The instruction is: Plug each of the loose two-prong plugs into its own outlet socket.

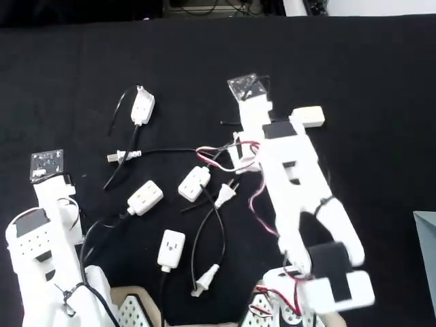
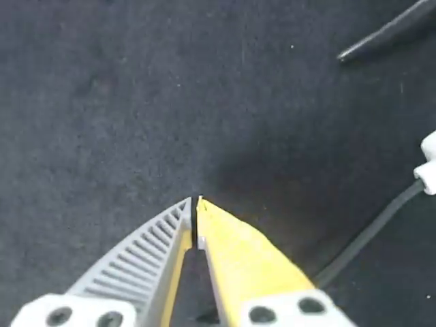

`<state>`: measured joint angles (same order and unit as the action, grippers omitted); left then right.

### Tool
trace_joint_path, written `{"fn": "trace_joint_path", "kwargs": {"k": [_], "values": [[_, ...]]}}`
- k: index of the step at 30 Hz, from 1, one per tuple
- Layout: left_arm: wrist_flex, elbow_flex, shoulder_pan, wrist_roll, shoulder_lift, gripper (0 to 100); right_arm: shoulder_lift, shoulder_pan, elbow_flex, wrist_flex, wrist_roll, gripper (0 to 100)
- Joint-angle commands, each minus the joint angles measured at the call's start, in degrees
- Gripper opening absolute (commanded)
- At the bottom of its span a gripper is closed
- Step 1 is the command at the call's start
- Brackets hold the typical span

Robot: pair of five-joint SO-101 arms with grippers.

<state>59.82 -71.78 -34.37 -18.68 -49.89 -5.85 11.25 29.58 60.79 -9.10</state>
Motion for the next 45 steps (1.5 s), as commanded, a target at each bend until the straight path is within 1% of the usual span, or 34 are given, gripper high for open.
{"fn": "trace_joint_path", "kwargs": {"k": [1, 6, 8, 16, 22, 25, 30, 35, 40, 45], "values": [[-1.1, 0.1, -0.7, 0.2, -1.0, 3, 0.4, 1.5, -2.3, 2.2, -7.5, 20.1], [-1.1, 0.1, -0.5, 0.2, -1.0, 3, 0.3, 4.6, -2.1, 10.7, -23.2, 20.1], [-1.1, 0.1, -0.5, 0.2, -1.0, 3, 0.3, 5.9, -2.2, 12.9, -28.4, 20.1], [-1.1, 0.0, -0.6, 0.1, -1.0, 3, 0.8, 11.5, -2.0, 14.0, -41.1, 20.1], [-1.1, 0.0, -0.7, 0.1, -1.0, 3, 1.8, 14.0, -2.1, 13.5, -48.7, 20.2], [-1.1, 0.0, -0.7, 0.1, -1.0, 3, 5.5, 13.9, -3.1, 12.2, -50.3, 20.2], [-1.1, 0.0, -0.7, 0.1, -1.0, 3, 11.6, 13.6, -5.8, 9.1, -50.1, 20.4], [-1.1, 0.0, -0.7, 0.1, -1.0, 3, 12.4, 13.2, -8.6, 9.1, -50.2, 20.4], [-1.1, -0.3, -0.6, 0.1, -1.0, 3, 12.4, 13.4, -6.8, 10.5, -50.2, 20.5], [-2.9, -1.1, -0.5, 0.1, -1.0, 3, 12.4, 13.4, -5.0, 10.3, -50.1, 20.5]]}}
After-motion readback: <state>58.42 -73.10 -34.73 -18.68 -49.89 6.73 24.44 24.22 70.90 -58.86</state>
